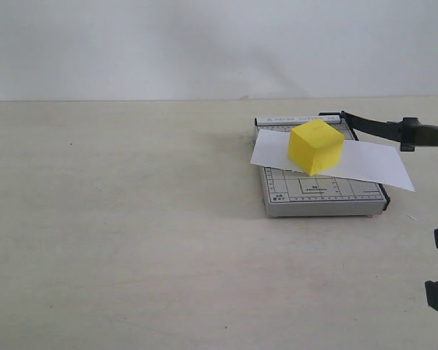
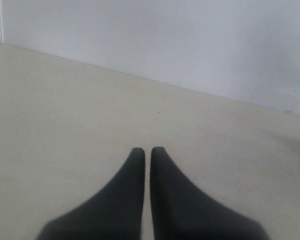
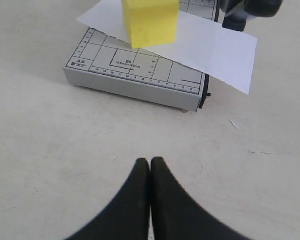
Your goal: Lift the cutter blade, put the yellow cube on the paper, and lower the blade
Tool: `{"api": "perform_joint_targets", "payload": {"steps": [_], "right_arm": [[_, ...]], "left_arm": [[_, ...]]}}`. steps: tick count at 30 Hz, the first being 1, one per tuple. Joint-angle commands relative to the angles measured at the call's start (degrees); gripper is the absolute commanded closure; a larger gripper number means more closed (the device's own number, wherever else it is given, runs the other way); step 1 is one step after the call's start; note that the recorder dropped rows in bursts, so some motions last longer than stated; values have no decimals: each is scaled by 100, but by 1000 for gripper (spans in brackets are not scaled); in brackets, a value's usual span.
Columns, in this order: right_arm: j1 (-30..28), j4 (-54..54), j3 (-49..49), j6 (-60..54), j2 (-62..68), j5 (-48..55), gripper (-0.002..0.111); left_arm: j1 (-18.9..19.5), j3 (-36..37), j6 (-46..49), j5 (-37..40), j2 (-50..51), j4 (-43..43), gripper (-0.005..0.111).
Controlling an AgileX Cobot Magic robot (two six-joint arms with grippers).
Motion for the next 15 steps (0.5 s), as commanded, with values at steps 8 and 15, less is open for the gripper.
{"api": "perform_joint_targets", "payload": {"steps": [8,15], "right_arm": [[-11,18,-768,-65,-344,50,108],[-11,-469,-2220,-78,-686,1041,108]], "left_arm": [[-511,23,-9,-303,-22,755,102],[-511,23,-9,-303,-22,755,102]]}}
